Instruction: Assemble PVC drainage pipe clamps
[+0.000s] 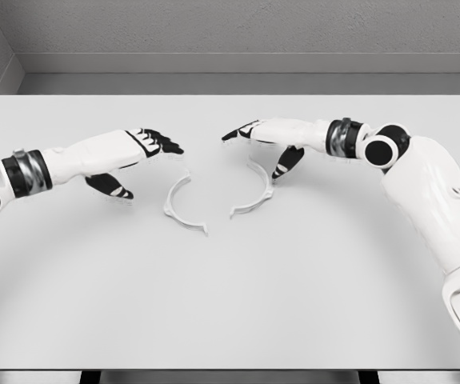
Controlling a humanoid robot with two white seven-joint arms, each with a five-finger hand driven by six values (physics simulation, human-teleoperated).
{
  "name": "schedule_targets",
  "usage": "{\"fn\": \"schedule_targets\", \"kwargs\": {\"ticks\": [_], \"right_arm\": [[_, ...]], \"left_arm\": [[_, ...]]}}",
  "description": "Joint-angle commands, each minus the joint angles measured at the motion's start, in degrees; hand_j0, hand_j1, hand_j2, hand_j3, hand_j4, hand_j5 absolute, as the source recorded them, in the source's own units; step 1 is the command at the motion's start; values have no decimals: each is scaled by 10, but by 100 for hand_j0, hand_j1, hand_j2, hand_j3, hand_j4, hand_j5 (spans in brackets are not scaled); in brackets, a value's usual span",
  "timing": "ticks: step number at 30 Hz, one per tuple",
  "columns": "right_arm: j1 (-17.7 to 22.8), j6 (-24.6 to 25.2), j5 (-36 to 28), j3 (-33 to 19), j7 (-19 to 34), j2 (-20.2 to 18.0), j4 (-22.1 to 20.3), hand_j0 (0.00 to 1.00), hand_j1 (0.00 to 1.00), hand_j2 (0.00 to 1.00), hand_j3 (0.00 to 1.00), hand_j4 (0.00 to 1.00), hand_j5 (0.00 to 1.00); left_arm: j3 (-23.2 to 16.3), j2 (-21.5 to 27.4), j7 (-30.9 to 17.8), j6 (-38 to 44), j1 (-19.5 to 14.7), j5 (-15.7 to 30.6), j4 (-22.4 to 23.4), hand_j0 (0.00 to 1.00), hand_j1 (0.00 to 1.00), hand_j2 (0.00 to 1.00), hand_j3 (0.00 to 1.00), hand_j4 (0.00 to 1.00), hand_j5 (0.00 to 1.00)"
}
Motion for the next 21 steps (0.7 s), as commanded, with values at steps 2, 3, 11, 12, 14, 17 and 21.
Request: {"fn": "schedule_targets", "kwargs": {"ticks": [2,3,11,12,14,17,21], "right_arm": [[-3,1,-3,-3,2,-5,11,100,100,100,100,100,100],[-2,1,-3,-3,8,-6,15,100,100,100,100,100,100],[-17,1,-2,-1,8,23,58,100,100,100,100,100,100],[-18,1,-2,-1,8,28,58,100,100,100,100,100,100],[-18,1,-2,0,8,33,58,100,100,100,100,100,100],[-18,1,-1,3,8,36,57,100,100,100,100,100,100],[-18,1,0,4,8,44,56,100,100,100,100,100,100]], "left_arm": [[0,-18,0,1,-1,2,2,100,100,100,100,100,100],[-3,-25,0,1,-4,1,4,100,100,100,100,100,100],[-5,-49,0,1,-7,-21,9,100,100,100,100,100,100],[-5,-57,0,1,-8,-28,9,100,100,100,100,100,100],[-6,-64,0,1,-9,-34,10,100,100,100,100,100,100],[-7,-65,0,1,-6,-34,17,100,100,100,100,100,100],[-7,-67,0,1,-6,-35,22,100,100,100,100,100,100]]}}
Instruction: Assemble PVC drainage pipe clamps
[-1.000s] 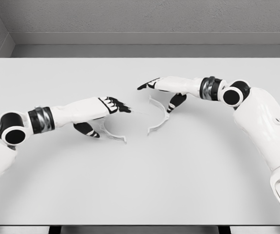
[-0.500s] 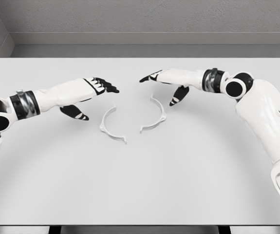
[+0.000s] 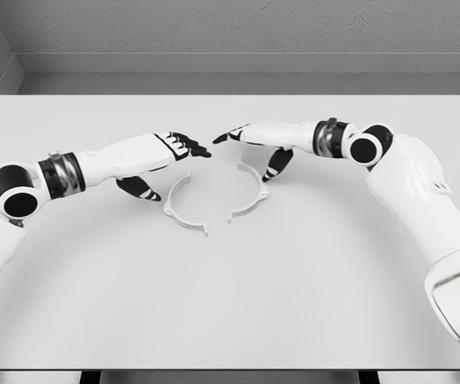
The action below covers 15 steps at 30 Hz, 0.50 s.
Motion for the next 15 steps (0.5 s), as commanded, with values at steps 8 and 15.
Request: {"fn": "schedule_targets", "kwargs": {"ticks": [8,15], "right_arm": [[-4,2,-4,1,0,15,-2,100,100,100,100,100,100],[-3,2,-6,-8,0,-32,-3,100,100,100,100,100,100]], "left_arm": [[-1,-10,0,2,5,-5,3,100,100,100,100,100,100],[-1,-18,0,2,5,-6,3,100,100,100,100,100,100]]}}
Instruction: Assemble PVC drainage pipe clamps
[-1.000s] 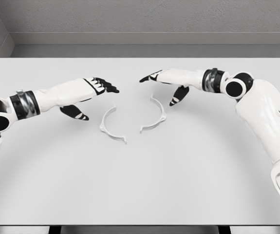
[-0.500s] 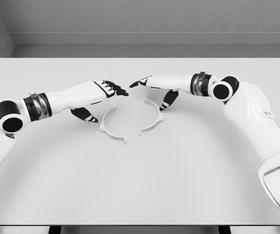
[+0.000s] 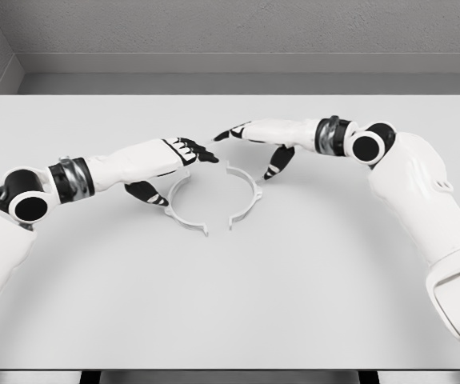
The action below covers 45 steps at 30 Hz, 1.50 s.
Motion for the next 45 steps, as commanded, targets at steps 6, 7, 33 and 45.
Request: {"fn": "schedule_targets", "kwargs": {"ticks": [6,7,33,45], "right_arm": [[5,2,-6,-29,0,-42,-4,100,100,100,100,100,100],[5,2,-6,-29,0,-42,-4,100,100,100,100,100,100],[11,2,-14,-59,0,-64,-29,100,100,100,100,100,100],[28,2,-13,-57,0,-47,-41,100,100,100,100,100,100]], "left_arm": [[10,9,0,2,-13,-7,36,100,100,100,100,100,100],[10,7,0,2,-19,-14,60,100,100,100,100,100,100],[0,-13,0,2,-17,-19,64,100,100,100,100,100,100],[4,-25,0,2,-18,-38,64,100,100,100,100,100,100]]}}
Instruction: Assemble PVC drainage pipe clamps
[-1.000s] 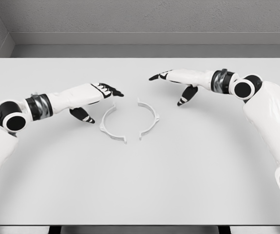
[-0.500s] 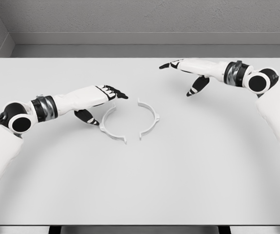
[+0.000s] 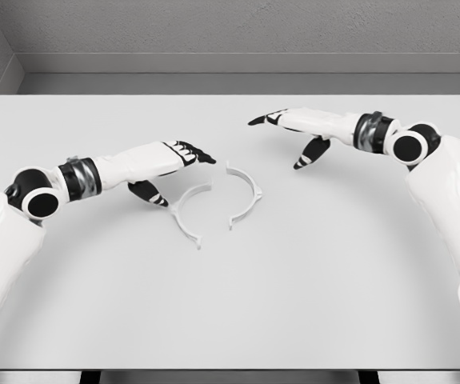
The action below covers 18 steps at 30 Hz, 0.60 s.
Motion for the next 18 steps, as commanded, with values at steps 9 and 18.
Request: {"fn": "schedule_targets", "kwargs": {"ticks": [9,18], "right_arm": [[-7,2,-4,-1,0,4,1,100,100,100,100,100,100],[-10,2,1,0,0,19,4,100,100,100,100,100,100]], "left_arm": [[8,87,0,1,4,26,-15,100,100,100,100,100,100],[9,115,0,1,57,54,-126,100,100,100,100,100,100]]}}
